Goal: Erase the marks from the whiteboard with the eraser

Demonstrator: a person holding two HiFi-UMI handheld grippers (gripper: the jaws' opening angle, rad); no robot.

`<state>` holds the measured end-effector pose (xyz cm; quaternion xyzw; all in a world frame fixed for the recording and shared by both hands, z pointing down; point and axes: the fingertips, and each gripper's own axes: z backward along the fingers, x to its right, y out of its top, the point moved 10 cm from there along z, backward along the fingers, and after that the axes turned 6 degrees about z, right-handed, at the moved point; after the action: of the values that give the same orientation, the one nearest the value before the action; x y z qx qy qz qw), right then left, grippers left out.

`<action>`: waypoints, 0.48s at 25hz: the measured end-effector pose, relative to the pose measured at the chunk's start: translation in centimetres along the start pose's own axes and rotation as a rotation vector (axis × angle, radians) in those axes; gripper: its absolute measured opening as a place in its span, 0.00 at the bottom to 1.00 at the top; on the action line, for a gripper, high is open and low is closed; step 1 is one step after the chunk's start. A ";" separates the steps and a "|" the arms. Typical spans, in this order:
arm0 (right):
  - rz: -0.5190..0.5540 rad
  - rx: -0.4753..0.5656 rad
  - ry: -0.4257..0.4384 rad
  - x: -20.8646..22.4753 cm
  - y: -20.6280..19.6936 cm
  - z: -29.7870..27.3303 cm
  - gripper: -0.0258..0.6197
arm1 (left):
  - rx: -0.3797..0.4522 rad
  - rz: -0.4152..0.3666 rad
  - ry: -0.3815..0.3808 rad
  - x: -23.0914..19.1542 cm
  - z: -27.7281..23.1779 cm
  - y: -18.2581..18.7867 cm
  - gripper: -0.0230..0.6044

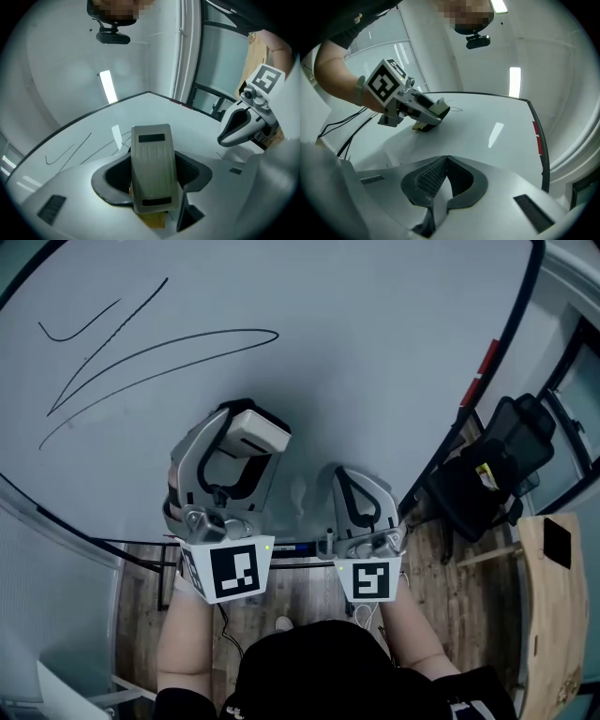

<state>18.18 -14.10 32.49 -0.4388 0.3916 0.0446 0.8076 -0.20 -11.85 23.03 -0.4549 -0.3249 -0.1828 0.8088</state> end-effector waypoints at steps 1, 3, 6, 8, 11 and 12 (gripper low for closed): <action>-0.003 0.005 0.005 0.2 -0.1 0.1 0.08 | 0.012 -0.014 0.010 -0.3 -0.5 0.7 0.47; -0.011 0.009 0.016 0.5 -0.4 0.3 0.08 | 0.032 -0.034 0.027 -0.9 -1.4 1.9 0.47; -0.057 0.010 0.026 0.8 -0.7 0.7 0.08 | 0.053 -0.040 0.039 -1.5 -2.6 3.5 0.47; -0.073 0.028 0.036 1.1 -0.6 1.0 0.08 | 0.077 -0.017 0.036 -1.5 -3.5 4.2 0.47; -0.094 0.053 0.061 1.5 -0.6 1.5 0.08 | 0.069 -0.008 0.031 -1.4 -4.7 5.5 0.47; -0.103 0.061 0.068 1.7 -0.6 1.7 0.09 | 0.063 -0.013 0.032 -1.3 -5.1 5.9 0.47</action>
<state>20.65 -13.64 32.29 -0.4348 0.3969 -0.0236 0.8080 4.22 -13.12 16.59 -0.4243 -0.3205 -0.1847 0.8265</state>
